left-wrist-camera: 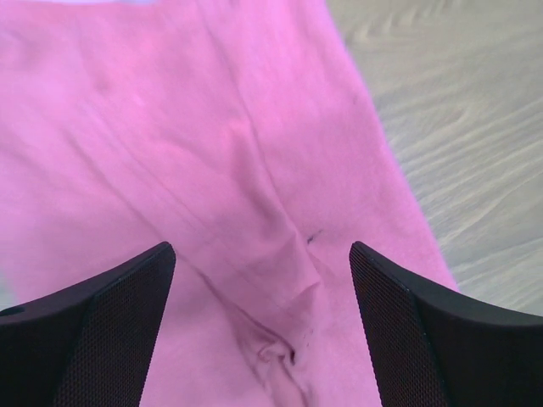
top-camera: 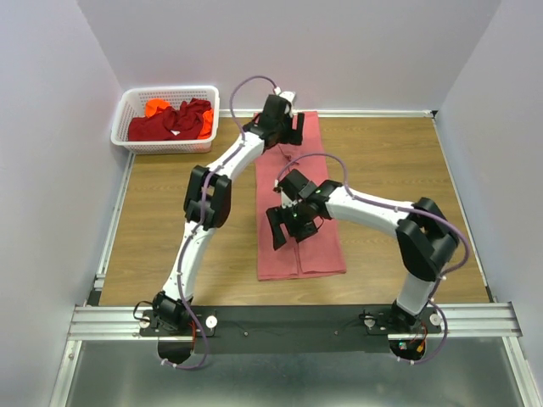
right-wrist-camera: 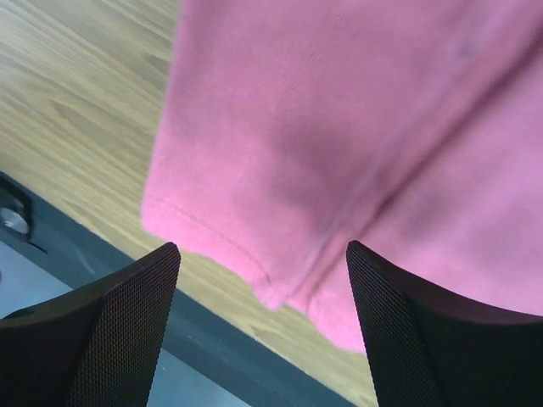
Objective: Fold and stack the t-shirts
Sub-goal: Fold the tshirt
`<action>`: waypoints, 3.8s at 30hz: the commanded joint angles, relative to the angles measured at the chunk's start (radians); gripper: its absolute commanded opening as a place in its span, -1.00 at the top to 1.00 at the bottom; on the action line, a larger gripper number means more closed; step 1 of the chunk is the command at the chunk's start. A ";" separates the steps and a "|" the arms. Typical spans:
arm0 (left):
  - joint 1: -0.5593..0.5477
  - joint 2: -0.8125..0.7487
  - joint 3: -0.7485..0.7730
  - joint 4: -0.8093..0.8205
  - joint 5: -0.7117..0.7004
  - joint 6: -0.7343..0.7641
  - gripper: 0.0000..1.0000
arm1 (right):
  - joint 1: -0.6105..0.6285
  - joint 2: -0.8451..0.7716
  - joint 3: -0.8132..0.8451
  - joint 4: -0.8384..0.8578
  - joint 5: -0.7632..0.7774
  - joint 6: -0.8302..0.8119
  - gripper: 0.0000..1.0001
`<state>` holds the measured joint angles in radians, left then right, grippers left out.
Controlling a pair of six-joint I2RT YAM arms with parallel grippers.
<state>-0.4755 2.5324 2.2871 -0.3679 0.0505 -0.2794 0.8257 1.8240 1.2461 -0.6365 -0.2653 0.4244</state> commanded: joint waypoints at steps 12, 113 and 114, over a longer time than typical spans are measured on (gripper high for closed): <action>0.054 -0.607 -0.453 -0.032 -0.146 -0.199 -0.84 | -0.261 -0.324 -0.148 -0.112 0.233 0.089 -0.67; -0.187 -1.077 -1.235 -0.309 -0.097 -0.351 1.00 | -0.323 -0.347 -0.193 -0.101 0.193 0.119 0.99; -0.163 -1.068 -1.223 -0.284 -0.094 -0.333 1.00 | -0.324 -0.324 -0.163 -0.101 0.213 0.108 0.99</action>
<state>-0.7170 1.4715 1.0187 -0.6922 -0.0414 -0.7322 0.5083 1.4334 0.9840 -0.7235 -0.1413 0.5816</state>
